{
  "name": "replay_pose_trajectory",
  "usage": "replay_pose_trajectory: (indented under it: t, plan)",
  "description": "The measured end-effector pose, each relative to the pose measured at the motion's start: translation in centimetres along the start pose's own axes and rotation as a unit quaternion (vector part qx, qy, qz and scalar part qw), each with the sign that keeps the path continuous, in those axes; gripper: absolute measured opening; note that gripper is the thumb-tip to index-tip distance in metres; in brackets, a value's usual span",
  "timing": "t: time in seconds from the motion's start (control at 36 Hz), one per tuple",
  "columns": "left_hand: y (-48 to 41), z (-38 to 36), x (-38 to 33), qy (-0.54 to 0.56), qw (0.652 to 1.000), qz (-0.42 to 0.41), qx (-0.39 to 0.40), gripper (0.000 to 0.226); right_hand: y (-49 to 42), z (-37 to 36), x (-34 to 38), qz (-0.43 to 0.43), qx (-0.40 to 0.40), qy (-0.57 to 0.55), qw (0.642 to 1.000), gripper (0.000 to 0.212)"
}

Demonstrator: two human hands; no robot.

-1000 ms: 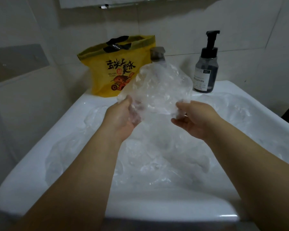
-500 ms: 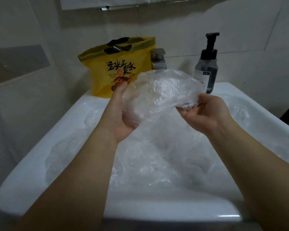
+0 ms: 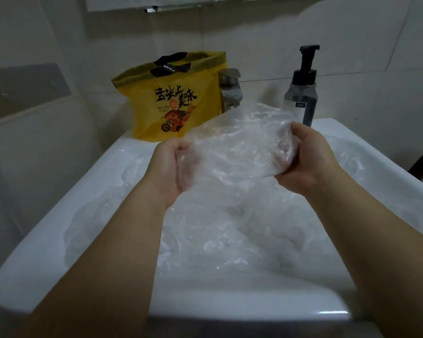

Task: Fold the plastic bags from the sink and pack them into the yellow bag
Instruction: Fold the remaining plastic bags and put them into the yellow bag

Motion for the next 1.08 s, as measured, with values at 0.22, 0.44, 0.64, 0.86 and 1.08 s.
replay_pose_trajectory:
  t: [0.22, 0.44, 0.64, 0.86, 1.08]
  plan:
    - [0.1, -0.5, -0.4, -0.173, 0.983, -0.050, 0.041, 0.081, 0.8, -0.8, -0.7, -0.002, 0.030, 0.110, 0.993, 0.013]
    - [0.1, -2.0, 1.2, -0.258, 0.959, -0.060, 0.100, 0.026, 1.5, -1.9, -0.8, -0.007, 0.087, 0.070, 0.994, 0.023]
    - [-0.6, -0.8, -0.1, -0.030, 0.996, -0.077, 0.027, 0.032, 1.0, -1.5, -2.4, -0.096, 0.114, 0.127, 0.981, 0.086]
    - [-0.9, -0.5, -0.2, -0.008, 0.998, -0.062, 0.029, 0.022, 0.9, -1.9, -2.1, -0.036, 0.109, 0.169, 0.979, 0.021]
    - [-1.5, 1.4, -0.4, 0.074, 0.995, -0.049, -0.039, 0.035, 0.5, -1.1, -0.7, 0.041, 0.037, 0.149, 0.987, 0.019]
Point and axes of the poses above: each hand's wrist, its own y-axis away from the middle knuckle, its own z-axis out of the back of the hand, x = y × z, the point moved 6 cm from there along -y, towards the middle knuckle, and after that the axes turned 7 degrees about -y, right-handed, at the moved point
